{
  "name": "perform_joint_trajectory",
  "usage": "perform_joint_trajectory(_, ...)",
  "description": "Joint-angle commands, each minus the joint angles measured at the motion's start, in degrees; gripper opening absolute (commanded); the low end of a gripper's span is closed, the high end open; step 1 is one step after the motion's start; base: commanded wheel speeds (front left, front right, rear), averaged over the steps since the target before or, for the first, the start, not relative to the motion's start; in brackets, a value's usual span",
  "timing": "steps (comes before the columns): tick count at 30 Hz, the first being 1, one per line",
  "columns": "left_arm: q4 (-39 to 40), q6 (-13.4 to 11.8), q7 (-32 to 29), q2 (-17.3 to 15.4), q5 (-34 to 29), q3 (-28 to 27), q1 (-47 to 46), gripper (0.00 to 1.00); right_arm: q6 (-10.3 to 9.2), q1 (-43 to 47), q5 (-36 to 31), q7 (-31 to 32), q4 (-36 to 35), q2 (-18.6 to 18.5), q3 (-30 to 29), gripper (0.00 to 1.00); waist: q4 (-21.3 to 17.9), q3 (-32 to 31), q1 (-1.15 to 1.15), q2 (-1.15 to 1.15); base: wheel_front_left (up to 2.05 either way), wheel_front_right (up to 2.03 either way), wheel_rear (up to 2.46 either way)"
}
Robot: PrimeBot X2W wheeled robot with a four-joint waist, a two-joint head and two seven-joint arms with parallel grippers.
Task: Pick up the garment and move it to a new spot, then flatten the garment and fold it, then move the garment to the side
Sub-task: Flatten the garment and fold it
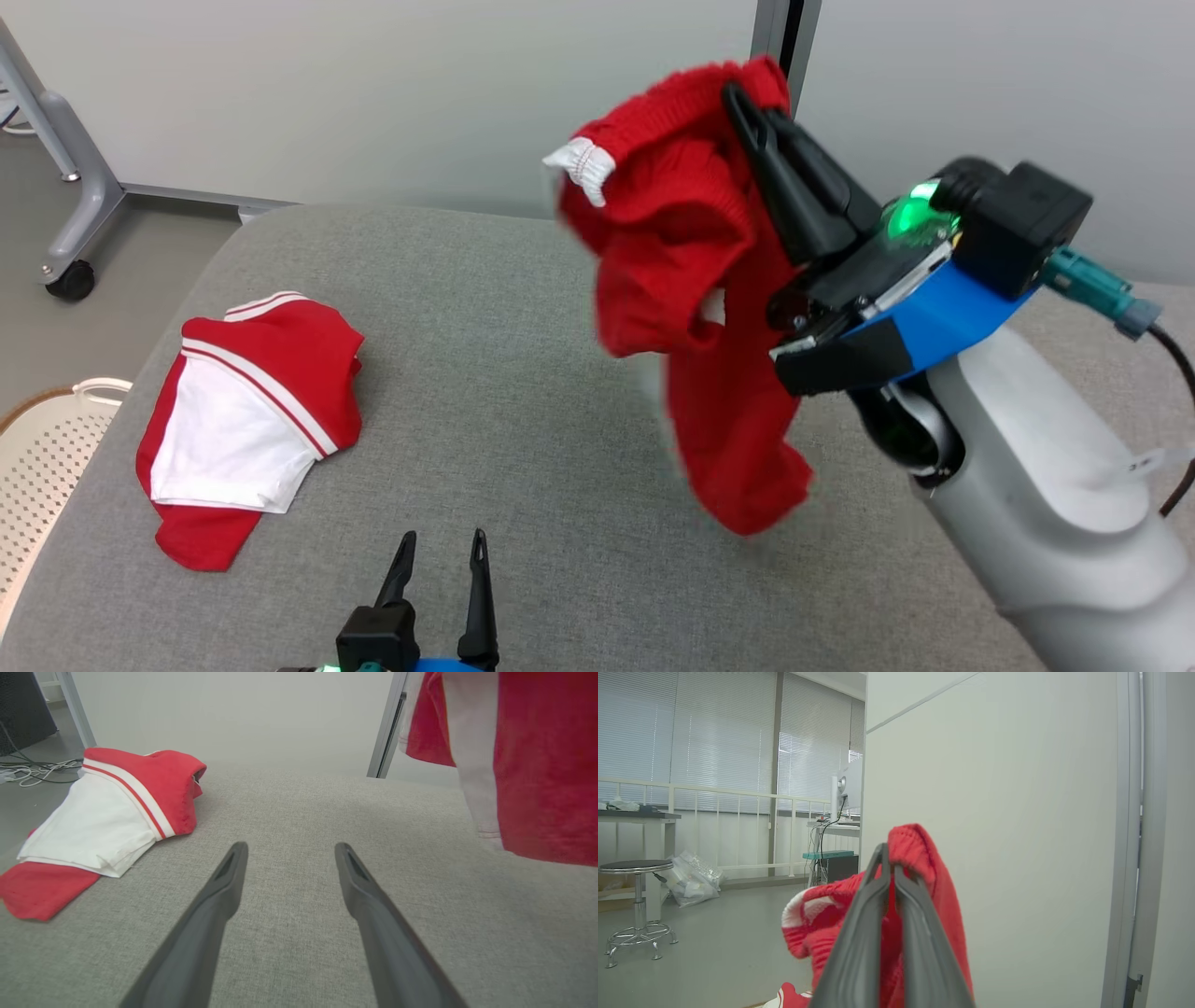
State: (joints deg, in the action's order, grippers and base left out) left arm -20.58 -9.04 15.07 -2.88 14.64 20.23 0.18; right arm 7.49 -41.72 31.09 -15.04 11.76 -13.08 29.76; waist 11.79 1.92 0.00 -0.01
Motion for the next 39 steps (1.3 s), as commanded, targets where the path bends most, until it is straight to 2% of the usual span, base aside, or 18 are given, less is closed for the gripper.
perform_joint_trajectory(1,-0.17,0.27,0.15,-0.01,0.12,-0.38,0.64,1.0,0.01,-1.62,0.02,-0.18,-0.66,-1.22,0.61,0.0,-0.03,-0.03,0.0,0.01,0.0,0.0,0.0)
perform_joint_trajectory(5,-0.1,0.25,0.15,0.01,-0.04,-0.86,0.71,1.0,0.01,-2.54,1.17,-0.18,-1.81,-5.0,2.41,0.0,-0.83,0.17,0.0,0.01,0.0,0.0,0.0)
perform_joint_trajectory(9,0.18,0.21,0.15,-0.01,-0.05,-0.66,0.1,1.0,0.01,2.76,3.1,-0.18,-0.01,-10.66,4.68,0.0,-2.38,1.25,0.0,0.01,0.0,0.0,0.0)
perform_joint_trajectory(14,0.61,-0.49,0.15,-0.01,0.07,0.34,-1.38,1.0,0.01,11.34,3.97,-0.19,7.29,-18.52,5.14,0.0,-4.25,3.58,0.0,0.01,0.0,0.0,0.0)
perform_joint_trajectory(15,0.62,-0.61,0.15,-0.01,-0.01,0.4,-1.59,1.0,0.01,12.96,5.03,-0.17,10.06,-19.21,4.34,0.31,-4.67,4.03,0.0,0.01,0.0,0.0,0.0)
perform_joint_trajectory(16,0.53,-0.69,0.15,-0.01,-0.25,0.58,-1.91,1.0,0.01,13.45,5.72,-0.25,11.4,-19.19,2.52,1.0,-5.03,4.41,0.0,0.01,0.0,0.0,0.0)
perform_joint_trajectory(20,0.62,-1.29,0.15,-0.01,-0.72,0.57,-2.62,1.0,0.01,16.56,5.09,-0.23,16.41,-18.66,-4.16,1.0,-6.53,5.48,0.0,0.01,0.0,0.0,0.0)
perform_joint_trajectory(30,0.2,-1.5,0.15,-0.01,-0.62,1.06,-3.43,1.0,0.01,21.93,0.59,-0.18,18.61,-12.58,-15.9,1.0,-9.14,5.64,0.0,0.01,0.0,0.0,0.0)
perform_joint_trajectory(32,0.14,-1.48,0.15,-0.02,-0.53,1.47,-3.71,1.0,0.01,23.36,-2.44,-0.19,23.08,-11.08,-20.0,1.0,-9.39,5.69,0.0,0.01,0.0,0.0,0.0)
perform_joint_trajectory(35,-0.1,-1.25,0.15,-0.02,-0.6,1.43,-3.83,1.0,0.01,23.7,-3.65,-0.19,29.4,-9.72,-20.79,1.0,-9.44,5.61,0.0,0.01,0.0,0.0,0.0)
perform_joint_trajectory(39,-0.42,-1.06,0.15,-0.02,-0.88,1.15,-3.57,1.0,0.01,23.52,-3.67,-0.18,32.98,-8.48,-19.61,1.0,-9.52,5.36,0.0,0.01,0.0,0.0,0.0)
